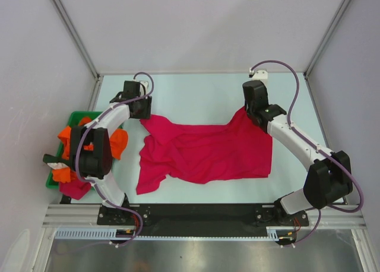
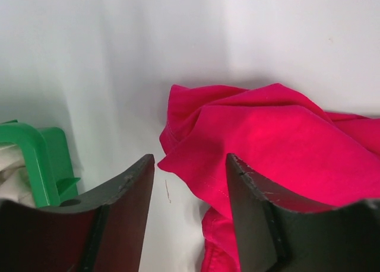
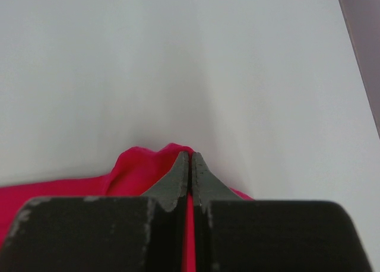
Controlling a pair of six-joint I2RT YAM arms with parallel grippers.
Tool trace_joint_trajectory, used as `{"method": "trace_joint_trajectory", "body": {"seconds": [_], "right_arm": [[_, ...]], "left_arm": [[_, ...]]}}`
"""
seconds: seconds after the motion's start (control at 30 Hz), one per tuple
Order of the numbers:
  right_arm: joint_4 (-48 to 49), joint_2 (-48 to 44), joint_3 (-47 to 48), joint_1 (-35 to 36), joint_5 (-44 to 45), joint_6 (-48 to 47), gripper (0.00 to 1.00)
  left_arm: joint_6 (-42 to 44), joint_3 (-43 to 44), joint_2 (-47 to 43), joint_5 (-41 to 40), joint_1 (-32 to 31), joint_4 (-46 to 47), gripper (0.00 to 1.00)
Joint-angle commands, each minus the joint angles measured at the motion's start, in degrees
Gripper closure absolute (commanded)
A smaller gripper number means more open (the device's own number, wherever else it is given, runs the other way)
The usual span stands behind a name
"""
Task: Fold and stack the t-shirts
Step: Flatten out the tshirt
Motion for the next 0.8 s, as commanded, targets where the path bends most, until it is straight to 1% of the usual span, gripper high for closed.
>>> {"method": "trace_joint_trajectory", "body": {"seconds": [0.0, 0.1, 0.33, 0.37, 0.57, 0.67, 0.77], "right_arm": [[2.32, -0.09, 2.5, 0.45, 0.93, 0.56, 1.0], [1.97, -0.27, 2.42, 0.45, 1.02, 0.47, 1.0], [1.88, -0.62, 2.24, 0.19, 1.28, 0.03, 1.0], [1.96, -0.53, 2.24, 0.19, 1.28, 0.12, 1.0], [1.97, -0.18, 1.98, 0.19, 1.11, 0.38, 1.0], [2.4, 0.08, 1.71, 0.27, 0.93, 0.65, 1.0], [2.49, 0.34, 1.71, 0.45, 0.76, 0.83, 1.0]], "left_arm": [[-0.4, -0.47, 0.65, -0.12, 0.87, 1.09, 0.42], [-0.93, 0.23, 2.58, -0.13, 1.75, 1.01, 0.42], [-0.49, 1.29, 5.05, 0.75, 2.37, 0.83, 0.46], [-0.67, 1.47, 5.13, 2.14, 2.46, 0.66, 0.46], [-0.85, 1.38, 3.47, 2.77, 2.54, 0.74, 0.5], [-0.76, 1.12, 3.03, 2.77, 2.54, 0.57, 0.54], [-0.76, 0.68, 2.59, 3.04, 2.46, 0.39, 0.63]]}}
